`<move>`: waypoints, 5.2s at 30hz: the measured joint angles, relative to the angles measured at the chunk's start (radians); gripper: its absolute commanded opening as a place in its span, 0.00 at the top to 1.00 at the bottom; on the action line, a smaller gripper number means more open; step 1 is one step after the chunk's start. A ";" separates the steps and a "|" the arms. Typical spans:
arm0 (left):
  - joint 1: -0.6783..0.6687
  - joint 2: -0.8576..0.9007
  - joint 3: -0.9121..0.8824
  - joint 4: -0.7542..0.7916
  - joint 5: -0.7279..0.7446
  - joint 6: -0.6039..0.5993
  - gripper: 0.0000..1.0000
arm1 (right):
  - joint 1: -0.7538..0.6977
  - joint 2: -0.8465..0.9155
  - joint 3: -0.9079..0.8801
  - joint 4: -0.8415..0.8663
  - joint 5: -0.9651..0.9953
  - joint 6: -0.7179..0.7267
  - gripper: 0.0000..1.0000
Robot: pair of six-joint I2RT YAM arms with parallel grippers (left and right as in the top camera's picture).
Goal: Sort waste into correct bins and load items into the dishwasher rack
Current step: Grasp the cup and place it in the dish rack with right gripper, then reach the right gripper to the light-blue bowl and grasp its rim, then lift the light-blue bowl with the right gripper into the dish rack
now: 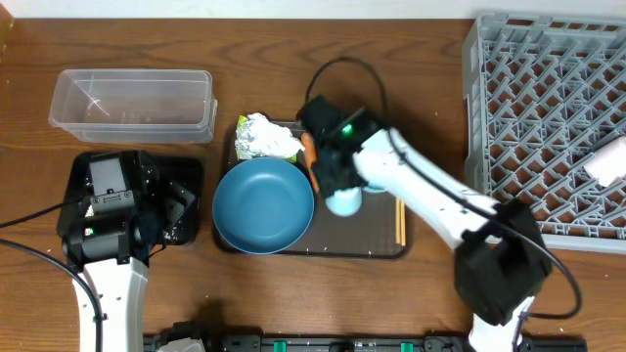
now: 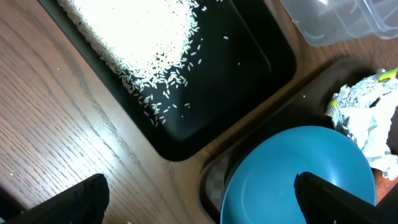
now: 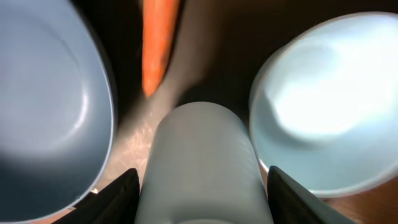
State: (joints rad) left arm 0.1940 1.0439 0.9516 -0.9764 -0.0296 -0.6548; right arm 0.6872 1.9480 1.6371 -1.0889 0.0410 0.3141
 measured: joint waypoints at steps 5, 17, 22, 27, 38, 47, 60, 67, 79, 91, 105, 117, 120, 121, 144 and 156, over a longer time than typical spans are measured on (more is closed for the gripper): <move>0.000 0.000 0.000 0.000 0.000 0.000 0.02 | -0.130 -0.116 0.097 -0.019 0.000 -0.008 0.50; 0.000 0.000 0.000 0.000 0.000 0.000 0.02 | -0.633 -0.373 0.145 0.023 -0.061 -0.071 0.49; 0.000 0.000 0.000 0.000 0.000 0.000 0.02 | -0.903 -0.370 0.145 0.112 -0.072 -0.078 0.48; 0.000 0.000 0.000 0.000 0.000 0.000 0.02 | -1.150 -0.334 0.145 0.200 -0.070 -0.081 0.48; 0.000 0.000 0.000 0.000 0.000 0.000 0.02 | -1.459 -0.161 0.145 0.325 -0.070 -0.084 0.46; 0.000 0.000 0.000 0.000 0.000 0.000 0.02 | -1.556 -0.056 0.145 0.323 -0.068 -0.089 0.31; 0.000 0.000 0.000 0.000 0.000 0.000 0.02 | -1.553 -0.055 0.145 0.297 -0.104 -0.107 0.18; 0.000 0.000 0.000 0.000 0.000 0.000 0.02 | -1.505 -0.093 0.145 0.301 -0.216 -0.105 0.17; 0.000 0.000 0.000 0.000 0.000 0.000 0.02 | -1.032 -0.279 0.154 0.194 -0.475 -0.110 0.22; 0.000 0.001 0.000 0.000 0.000 0.000 0.02 | -0.456 -0.137 0.148 0.023 -0.238 -0.115 0.45; 0.000 0.001 0.000 0.000 0.000 0.000 0.02 | -0.151 0.148 0.143 0.007 -0.084 -0.054 0.44; 0.000 0.001 0.000 0.000 0.000 0.000 0.02 | -0.094 0.243 0.141 0.010 -0.007 -0.016 0.50; 0.000 0.001 0.000 0.000 0.000 0.000 0.02 | -0.094 0.251 0.140 0.019 -0.003 -0.012 0.50; 0.000 0.001 0.000 0.000 0.000 0.000 0.02 | -0.094 0.254 0.137 0.027 -0.002 -0.011 0.50; 0.000 0.001 0.000 0.000 0.000 0.000 0.02 | -0.098 0.264 0.188 -0.038 0.009 -0.011 0.99; 0.000 0.001 0.000 0.000 0.000 0.000 0.02 | -0.224 0.108 0.384 -0.102 -0.032 -0.119 0.99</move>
State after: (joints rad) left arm 0.1940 1.0447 0.9516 -0.9768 -0.0296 -0.6548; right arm 0.4629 2.0560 2.0212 -1.1912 0.0090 0.1955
